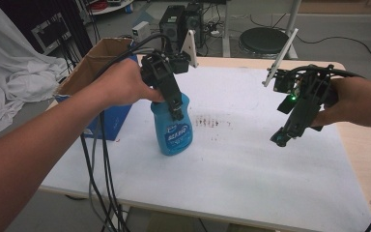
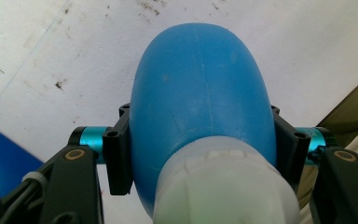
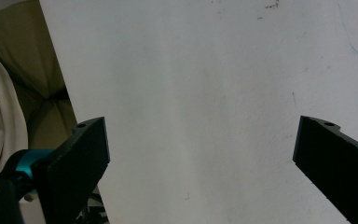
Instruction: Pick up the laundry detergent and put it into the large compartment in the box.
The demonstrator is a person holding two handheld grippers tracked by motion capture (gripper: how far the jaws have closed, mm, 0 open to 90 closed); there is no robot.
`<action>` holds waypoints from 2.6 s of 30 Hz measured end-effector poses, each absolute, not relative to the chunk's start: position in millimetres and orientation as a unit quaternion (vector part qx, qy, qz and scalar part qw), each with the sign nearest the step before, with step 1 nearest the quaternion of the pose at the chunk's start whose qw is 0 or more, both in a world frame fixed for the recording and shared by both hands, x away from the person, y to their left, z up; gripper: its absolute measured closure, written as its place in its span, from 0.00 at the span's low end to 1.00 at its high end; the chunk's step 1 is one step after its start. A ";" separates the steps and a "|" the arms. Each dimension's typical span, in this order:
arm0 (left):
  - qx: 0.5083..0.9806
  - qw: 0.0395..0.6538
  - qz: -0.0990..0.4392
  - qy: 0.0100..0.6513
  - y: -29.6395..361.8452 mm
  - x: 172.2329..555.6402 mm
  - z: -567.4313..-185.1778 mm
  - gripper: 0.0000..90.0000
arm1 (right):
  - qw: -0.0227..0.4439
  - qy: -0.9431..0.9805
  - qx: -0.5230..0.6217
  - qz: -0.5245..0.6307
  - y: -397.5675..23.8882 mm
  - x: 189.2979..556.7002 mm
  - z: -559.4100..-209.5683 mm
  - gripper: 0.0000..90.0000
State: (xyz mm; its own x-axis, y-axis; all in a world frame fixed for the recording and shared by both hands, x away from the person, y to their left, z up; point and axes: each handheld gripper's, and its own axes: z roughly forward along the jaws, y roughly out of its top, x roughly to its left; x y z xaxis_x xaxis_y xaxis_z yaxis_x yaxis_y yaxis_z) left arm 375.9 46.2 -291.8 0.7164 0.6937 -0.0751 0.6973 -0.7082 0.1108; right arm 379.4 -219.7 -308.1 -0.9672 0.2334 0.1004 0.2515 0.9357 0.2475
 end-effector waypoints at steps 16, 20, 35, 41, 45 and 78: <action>0.923 0.104 0.016 0.371 73.2 374.2 -195.4 0.42 | 0.036 -0.982 -0.127 -0.137 -224.4 382.5 -306.2 0.03; 0.927 0.102 0.019 0.361 79.5 374.8 -174.2 0.42 | 0.037 -0.981 -0.129 -0.139 -224.7 383.5 -305.1 0.03; 0.939 0.114 0.034 0.322 129.8 378.8 -102.1 0.42 | 0.041 -0.978 -0.144 -0.142 -232.1 389.4 -302.1 0.03; 0.938 0.122 0.036 0.322 151.6 379.6 -87.6 0.42 | 0.041 -0.978 -0.148 -0.142 -232.3 392.9 -302.4 0.03; 0.939 0.127 0.045 0.317 167.2 380.8 -82.3 0.42 | 0.041 -0.978 -0.153 -0.139 -231.7 394.4 -301.5 0.03; 0.939 0.113 0.052 0.320 251.4 401.8 -107.2 0.42 | 0.046 -0.974 -0.183 -0.122 -229.8 405.7 -304.4 0.03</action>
